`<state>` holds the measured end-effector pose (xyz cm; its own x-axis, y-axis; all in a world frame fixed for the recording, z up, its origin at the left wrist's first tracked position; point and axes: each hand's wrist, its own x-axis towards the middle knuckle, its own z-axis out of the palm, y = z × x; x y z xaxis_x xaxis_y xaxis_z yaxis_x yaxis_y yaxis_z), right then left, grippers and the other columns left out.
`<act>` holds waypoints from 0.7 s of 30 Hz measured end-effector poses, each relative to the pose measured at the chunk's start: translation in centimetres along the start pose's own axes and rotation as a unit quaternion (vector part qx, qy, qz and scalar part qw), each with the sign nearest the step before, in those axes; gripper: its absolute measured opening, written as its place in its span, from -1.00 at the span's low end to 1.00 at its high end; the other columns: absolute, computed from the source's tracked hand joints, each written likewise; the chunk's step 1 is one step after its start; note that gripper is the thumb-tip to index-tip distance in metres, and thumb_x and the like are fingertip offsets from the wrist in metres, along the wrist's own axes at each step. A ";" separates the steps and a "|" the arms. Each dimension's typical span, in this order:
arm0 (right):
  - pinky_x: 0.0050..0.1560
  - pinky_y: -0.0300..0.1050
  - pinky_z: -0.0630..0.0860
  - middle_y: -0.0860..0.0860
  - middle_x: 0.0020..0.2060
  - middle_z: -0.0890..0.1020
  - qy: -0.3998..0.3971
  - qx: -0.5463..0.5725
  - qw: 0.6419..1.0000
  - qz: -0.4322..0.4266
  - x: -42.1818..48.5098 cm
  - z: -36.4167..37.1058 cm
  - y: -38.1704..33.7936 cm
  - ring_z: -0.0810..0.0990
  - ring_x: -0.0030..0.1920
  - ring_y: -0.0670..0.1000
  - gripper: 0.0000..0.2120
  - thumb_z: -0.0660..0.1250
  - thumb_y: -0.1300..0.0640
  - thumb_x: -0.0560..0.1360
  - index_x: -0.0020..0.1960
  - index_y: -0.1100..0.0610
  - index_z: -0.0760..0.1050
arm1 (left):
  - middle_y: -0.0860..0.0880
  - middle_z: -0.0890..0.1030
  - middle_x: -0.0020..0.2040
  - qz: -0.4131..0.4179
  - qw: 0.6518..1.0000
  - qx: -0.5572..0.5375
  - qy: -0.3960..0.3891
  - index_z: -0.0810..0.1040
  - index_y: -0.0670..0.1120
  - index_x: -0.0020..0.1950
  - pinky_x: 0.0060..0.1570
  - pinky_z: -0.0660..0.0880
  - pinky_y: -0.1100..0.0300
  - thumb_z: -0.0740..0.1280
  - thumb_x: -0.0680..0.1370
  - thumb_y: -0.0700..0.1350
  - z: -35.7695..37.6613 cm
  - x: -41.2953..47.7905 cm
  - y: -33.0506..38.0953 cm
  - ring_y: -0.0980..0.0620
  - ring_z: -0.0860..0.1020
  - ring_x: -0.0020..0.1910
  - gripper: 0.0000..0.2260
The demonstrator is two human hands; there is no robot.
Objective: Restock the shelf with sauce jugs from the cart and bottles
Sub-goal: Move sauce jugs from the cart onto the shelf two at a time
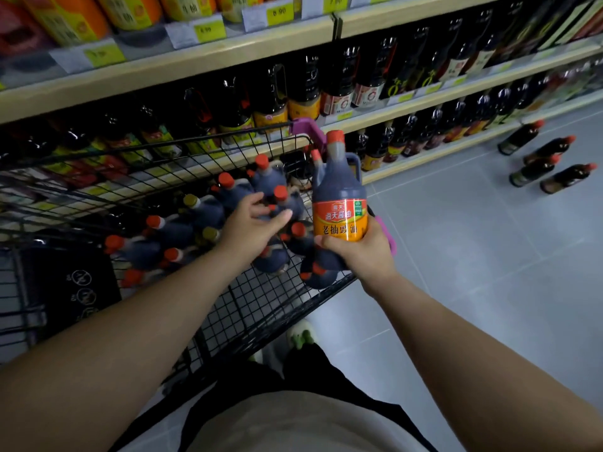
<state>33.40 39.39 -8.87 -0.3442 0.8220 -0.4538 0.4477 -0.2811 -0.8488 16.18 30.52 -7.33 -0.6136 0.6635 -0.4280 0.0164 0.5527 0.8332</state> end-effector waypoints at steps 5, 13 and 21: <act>0.00 0.12 0.63 -0.01 -0.05 0.65 0.070 -0.007 0.997 0.003 0.4 2.0 1.4 0.66 -0.06 0.02 -0.28 0.64 -0.03 0.11 0.16 0.10 0.42 | 0.02 0.50 0.04 -0.017 0.996 0.060 0.060 0.33 -0.17 0.36 -0.10 0.43 0.22 0.51 0.40 -0.23 -1.2 0.4 -6.6 -0.01 0.54 0.01 -0.41; -0.01 0.05 0.64 -0.09 -0.07 0.61 0.125 -0.032 0.992 0.005 2.0 3.5 3.1 0.63 -0.08 -0.05 -0.31 0.63 -0.04 0.15 0.16 0.04 0.37 | -0.02 0.50 0.23 -0.106 0.991 0.075 0.021 0.39 -0.18 0.30 0.10 0.41 0.15 0.56 0.33 -0.18 2.4 4.3 -16.1 -0.04 0.48 0.22 -0.40; -0.10 -0.12 0.61 -0.18 -0.14 0.57 0.157 -0.057 0.986 -0.011 1.8 5.1 3.6 0.59 -0.15 -0.18 -0.37 0.62 -0.09 0.17 0.09 -0.04 0.35 | 0.05 0.59 0.09 -0.103 0.991 -0.051 0.066 0.41 -0.16 0.30 -0.20 0.41 0.61 0.61 0.24 -0.23 7.2 5.5 -18.9 0.16 0.59 -0.04 -0.32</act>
<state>30.18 37.36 -14.11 -0.0910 0.9450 -0.3142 0.5381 -0.2188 -0.8140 18.17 27.41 -27.93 -0.6942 0.4665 -0.5482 -0.1951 0.6111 0.7671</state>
